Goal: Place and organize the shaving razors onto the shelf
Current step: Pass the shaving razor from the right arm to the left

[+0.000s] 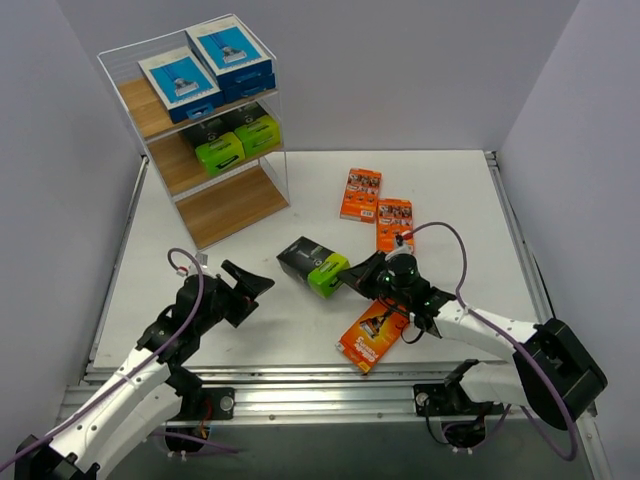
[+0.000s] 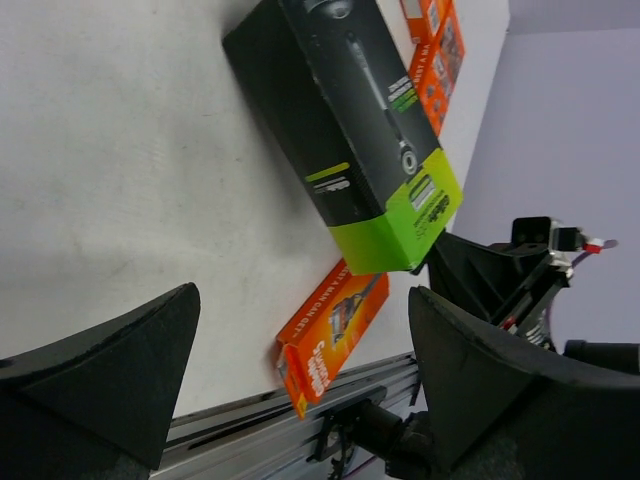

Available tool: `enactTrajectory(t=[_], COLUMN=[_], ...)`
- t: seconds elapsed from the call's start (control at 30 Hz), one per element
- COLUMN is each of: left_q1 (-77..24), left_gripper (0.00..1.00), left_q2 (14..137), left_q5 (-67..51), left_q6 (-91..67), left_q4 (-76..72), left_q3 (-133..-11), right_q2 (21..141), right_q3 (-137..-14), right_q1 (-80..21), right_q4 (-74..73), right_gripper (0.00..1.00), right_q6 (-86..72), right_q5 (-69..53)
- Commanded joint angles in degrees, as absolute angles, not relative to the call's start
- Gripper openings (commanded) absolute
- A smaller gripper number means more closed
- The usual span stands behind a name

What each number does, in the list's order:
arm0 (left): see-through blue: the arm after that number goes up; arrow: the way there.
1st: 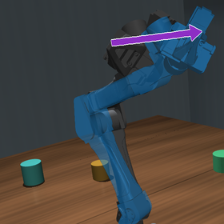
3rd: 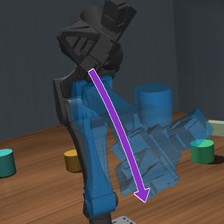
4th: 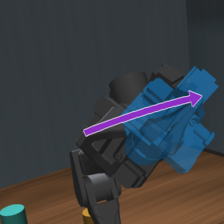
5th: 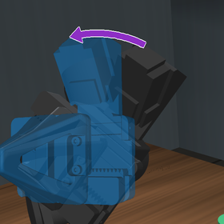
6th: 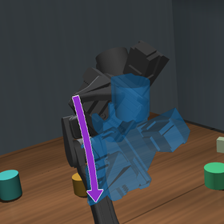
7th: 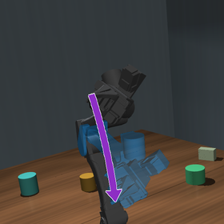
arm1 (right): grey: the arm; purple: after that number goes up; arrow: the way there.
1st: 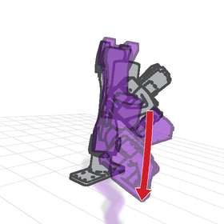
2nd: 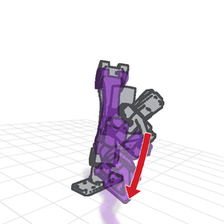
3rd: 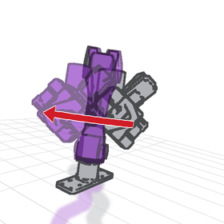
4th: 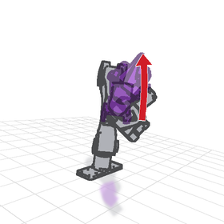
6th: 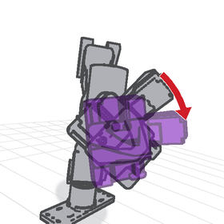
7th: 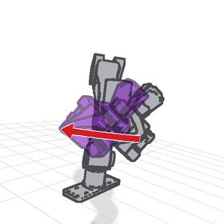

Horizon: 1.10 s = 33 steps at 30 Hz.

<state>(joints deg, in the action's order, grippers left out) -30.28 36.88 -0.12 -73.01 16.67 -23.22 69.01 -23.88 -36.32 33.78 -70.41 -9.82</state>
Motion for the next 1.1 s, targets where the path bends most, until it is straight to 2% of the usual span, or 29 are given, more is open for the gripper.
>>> enactTrajectory(t=[0.0, 0.23, 0.6, 1.07], left_q1=[-30.41, -30.59, -30.67, -30.50], left_gripper=[0.94, 0.94, 0.94, 0.94], left_q2=[37.96, 41.13, 45.79, 41.04], left_q5=[-1.58, -3.16, -1.93, 1.84], left_q6=[-77.95, -80.42, -77.44, -75.14], left_q4=[7.92, -3.25, -3.60, 2.73], left_q3=[-24.00, -18.63, -18.20, -13.01], right_q2=[69.60, 76.11, 88.67, 89.64], right_q3=[-24.43, -25.05, -30.67, -33.04], right_q1=[-38.58, -45.26, -52.64, -54.05], right_q4=[41.39, 50.00, 62.40, 62.40], right_gripper=[0.00, 0.00, 0.00, 0.00], right_q6=[-72.15, -77.07, -82.18, -82.26], right_q5=[-10.11, -7.65, -7.12, -6.85])
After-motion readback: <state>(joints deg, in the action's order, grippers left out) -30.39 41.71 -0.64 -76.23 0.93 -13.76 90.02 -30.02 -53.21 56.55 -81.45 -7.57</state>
